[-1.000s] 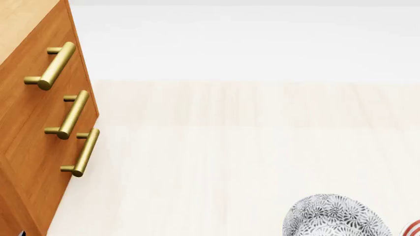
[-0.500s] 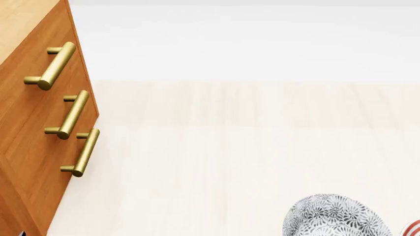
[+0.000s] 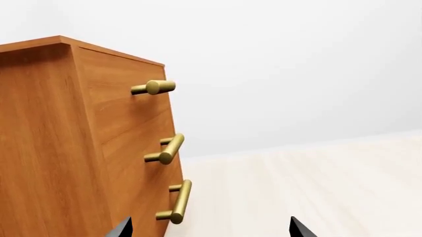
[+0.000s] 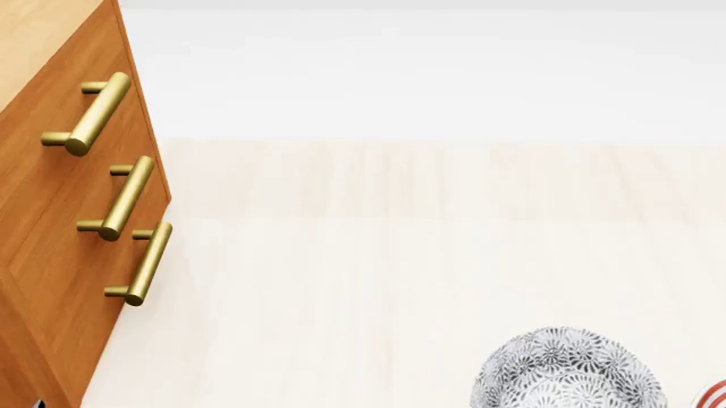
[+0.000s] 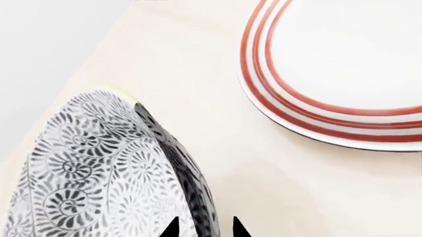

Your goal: Put the bowl on top of the cabinet.

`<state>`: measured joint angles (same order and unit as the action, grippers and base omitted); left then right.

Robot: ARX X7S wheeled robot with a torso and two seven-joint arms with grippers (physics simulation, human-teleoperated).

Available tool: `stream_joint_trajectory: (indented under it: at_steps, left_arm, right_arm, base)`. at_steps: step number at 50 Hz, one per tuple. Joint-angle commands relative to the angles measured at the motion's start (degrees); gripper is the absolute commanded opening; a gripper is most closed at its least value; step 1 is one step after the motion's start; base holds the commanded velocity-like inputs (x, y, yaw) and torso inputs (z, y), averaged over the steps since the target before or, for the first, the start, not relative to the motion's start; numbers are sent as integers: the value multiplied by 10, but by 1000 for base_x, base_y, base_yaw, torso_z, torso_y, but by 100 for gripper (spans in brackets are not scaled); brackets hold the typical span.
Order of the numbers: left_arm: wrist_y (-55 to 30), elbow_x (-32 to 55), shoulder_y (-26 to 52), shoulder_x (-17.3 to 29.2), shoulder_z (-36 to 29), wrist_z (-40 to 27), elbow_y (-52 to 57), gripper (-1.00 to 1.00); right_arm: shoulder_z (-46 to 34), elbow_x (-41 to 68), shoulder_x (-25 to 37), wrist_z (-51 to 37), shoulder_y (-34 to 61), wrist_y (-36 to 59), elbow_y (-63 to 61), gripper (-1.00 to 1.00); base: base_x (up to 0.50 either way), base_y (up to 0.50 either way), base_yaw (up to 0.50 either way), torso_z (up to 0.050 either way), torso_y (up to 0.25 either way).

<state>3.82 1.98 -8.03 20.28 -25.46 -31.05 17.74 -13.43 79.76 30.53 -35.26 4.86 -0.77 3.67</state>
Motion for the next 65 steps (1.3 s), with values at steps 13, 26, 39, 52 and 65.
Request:
stream_joint_trajectory:
  at_steps: [13, 26, 39, 52, 65]
  left_arm:
    - [-3, -1, 5, 0, -5, -3, -4, 100]
    - [-29, 5, 18, 0, -17, 10, -10, 100]
    - [-68, 44, 31, 2, -19, 36, -4, 100]
    - [-109, 60, 35, 11, -25, 49, 20, 100]
    - [-77, 140, 19, 24, -6, 91, 37, 100]
  right_arm:
    - [7, -9, -1, -2, -23, -23, -29, -100]
    - [-23, -91, -5, 20, -22, -46, -73, -100]
    - [-28, -126, 6, -24, -16, -42, -106, -100]
    - [-51, -211, 34, -117, 15, -6, -170, -100]
    - [-74, -249, 67, -199, 52, 61, -251, -100]
  base:
    - [0, 0, 0, 0, 0]
    - [0, 0, 0, 0, 0]
    - [0, 0, 0, 0, 0]
    - [0, 0, 0, 0, 0]
    - [0, 0, 0, 0, 0]
